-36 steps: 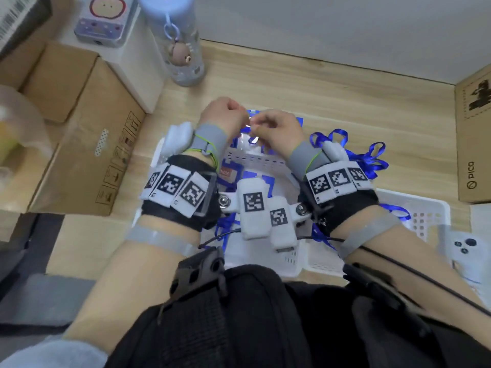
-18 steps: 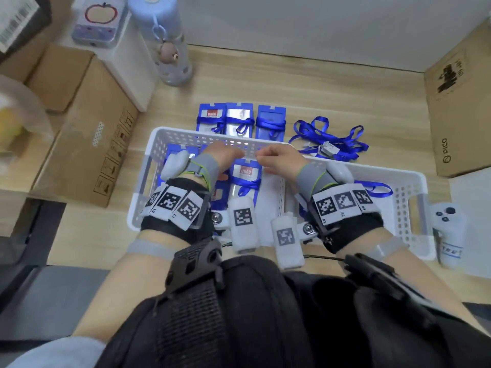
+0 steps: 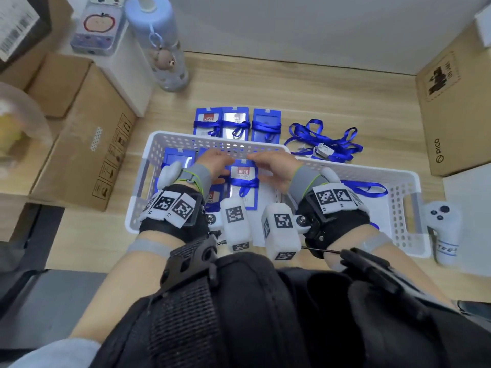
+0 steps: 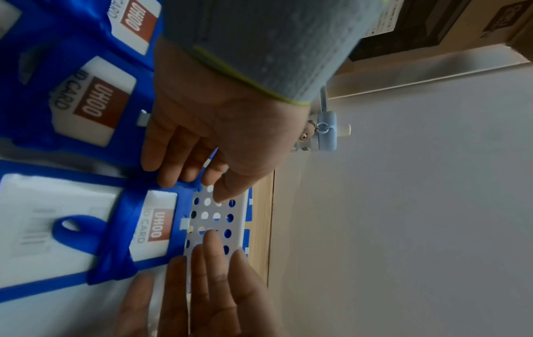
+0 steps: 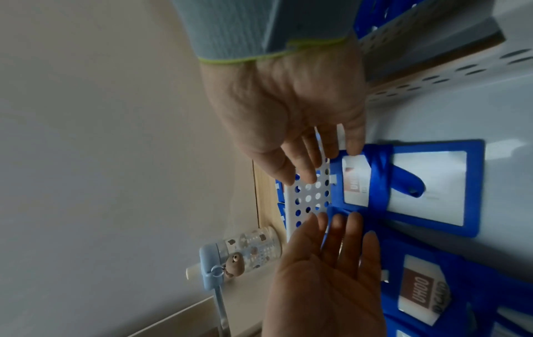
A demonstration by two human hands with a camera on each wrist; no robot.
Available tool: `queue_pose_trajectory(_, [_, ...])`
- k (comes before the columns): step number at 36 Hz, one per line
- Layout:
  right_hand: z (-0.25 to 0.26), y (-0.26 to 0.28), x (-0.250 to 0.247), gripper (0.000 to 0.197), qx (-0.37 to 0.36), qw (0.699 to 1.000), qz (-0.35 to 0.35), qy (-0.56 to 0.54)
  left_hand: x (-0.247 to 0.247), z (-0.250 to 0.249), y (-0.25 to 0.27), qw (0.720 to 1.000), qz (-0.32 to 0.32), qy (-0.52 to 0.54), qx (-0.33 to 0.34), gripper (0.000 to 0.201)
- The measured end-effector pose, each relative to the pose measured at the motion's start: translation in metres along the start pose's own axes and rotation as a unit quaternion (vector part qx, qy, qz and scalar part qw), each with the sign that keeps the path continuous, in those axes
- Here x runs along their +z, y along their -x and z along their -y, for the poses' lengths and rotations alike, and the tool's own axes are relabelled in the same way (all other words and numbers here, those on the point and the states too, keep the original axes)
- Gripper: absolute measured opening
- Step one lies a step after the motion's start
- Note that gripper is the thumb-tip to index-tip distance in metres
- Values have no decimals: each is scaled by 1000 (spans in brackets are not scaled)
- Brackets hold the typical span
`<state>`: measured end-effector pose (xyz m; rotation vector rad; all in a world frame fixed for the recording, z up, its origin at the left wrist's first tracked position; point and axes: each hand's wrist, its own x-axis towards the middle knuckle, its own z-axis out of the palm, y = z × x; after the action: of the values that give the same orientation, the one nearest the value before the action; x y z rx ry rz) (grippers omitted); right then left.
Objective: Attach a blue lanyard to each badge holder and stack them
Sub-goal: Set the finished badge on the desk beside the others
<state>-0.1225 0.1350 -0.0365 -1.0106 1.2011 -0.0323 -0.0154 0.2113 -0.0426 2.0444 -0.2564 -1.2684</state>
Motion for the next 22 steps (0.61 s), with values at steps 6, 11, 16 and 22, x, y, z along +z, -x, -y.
queue_pose_trajectory(6, [-2,5,5,26,38,998,35,-20,1,0,-1,1000,-4,12,-11,32])
queue_pose_trajectory(11, [-4,-3,3,10,60,996,61,-22,2,-1,0,999,9,28,-24,26])
queue_pose_trajectory(16, [-2,-1,1,14,66,994,48,-67,1,3,-2,1000,16,4,-9,38])
queue_pose_trajectory(22, [1,1,-7,14,0,995,56,-79,-9,2,0,998,15,31,43,28])
